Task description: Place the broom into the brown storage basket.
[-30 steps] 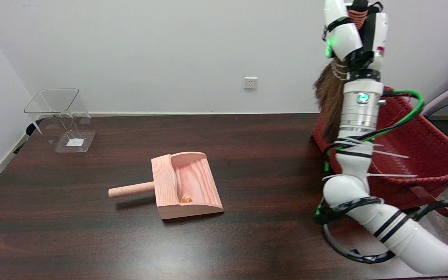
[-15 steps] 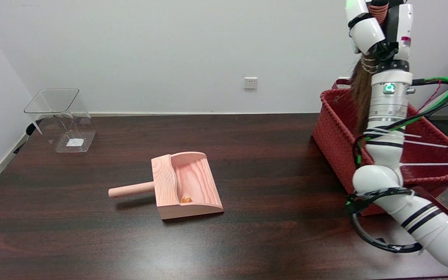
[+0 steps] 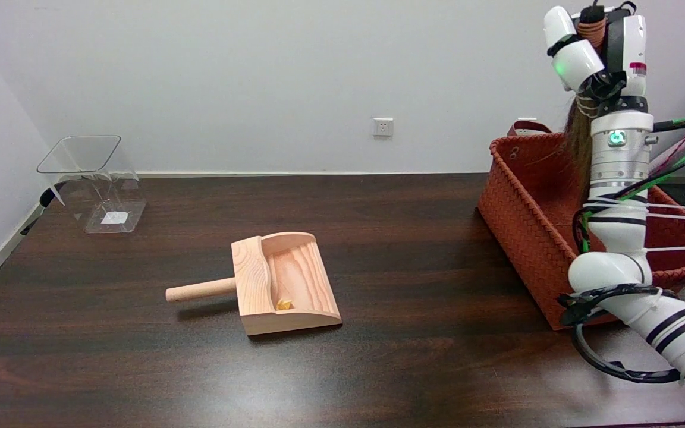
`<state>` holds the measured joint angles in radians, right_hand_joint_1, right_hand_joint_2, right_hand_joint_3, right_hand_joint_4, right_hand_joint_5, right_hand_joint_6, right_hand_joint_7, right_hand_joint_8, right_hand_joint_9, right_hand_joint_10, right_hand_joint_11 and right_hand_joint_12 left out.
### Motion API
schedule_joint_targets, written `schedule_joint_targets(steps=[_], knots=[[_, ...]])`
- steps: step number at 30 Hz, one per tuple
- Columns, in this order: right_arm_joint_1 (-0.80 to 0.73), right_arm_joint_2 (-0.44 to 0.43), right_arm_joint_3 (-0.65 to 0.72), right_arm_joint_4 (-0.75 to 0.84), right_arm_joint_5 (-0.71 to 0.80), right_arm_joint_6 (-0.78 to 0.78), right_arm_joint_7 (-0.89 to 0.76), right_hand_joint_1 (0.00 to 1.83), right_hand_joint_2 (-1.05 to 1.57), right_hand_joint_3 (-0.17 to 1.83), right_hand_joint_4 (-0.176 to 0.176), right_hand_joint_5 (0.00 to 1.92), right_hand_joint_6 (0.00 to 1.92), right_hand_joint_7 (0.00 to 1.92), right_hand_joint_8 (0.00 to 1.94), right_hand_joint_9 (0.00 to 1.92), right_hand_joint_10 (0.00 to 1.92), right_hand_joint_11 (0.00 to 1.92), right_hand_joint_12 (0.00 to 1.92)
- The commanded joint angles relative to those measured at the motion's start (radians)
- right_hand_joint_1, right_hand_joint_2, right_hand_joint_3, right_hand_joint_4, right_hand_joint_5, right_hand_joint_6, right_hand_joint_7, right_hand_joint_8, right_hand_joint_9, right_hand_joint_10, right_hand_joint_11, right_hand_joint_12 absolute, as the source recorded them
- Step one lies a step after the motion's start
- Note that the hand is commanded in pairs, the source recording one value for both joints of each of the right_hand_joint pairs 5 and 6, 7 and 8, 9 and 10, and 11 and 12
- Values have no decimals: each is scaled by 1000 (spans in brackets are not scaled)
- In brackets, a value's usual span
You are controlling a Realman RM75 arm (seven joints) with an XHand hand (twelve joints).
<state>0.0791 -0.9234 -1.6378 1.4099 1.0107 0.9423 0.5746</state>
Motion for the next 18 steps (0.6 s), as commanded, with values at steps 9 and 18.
schedule_joint_targets(steps=[9, 18], knots=[[-18, -8, -115, -391, -48, 248, 309, 835, 1347, 580, 0, 1920, 1920, 1920, 1920, 1920, 1920, 1920, 1920], [13, -69, -167, -500, -57, 323, 391, 830, 1350, 591, 0, 1920, 1920, 1920, 1920, 1920, 1920, 1920, 1920]])
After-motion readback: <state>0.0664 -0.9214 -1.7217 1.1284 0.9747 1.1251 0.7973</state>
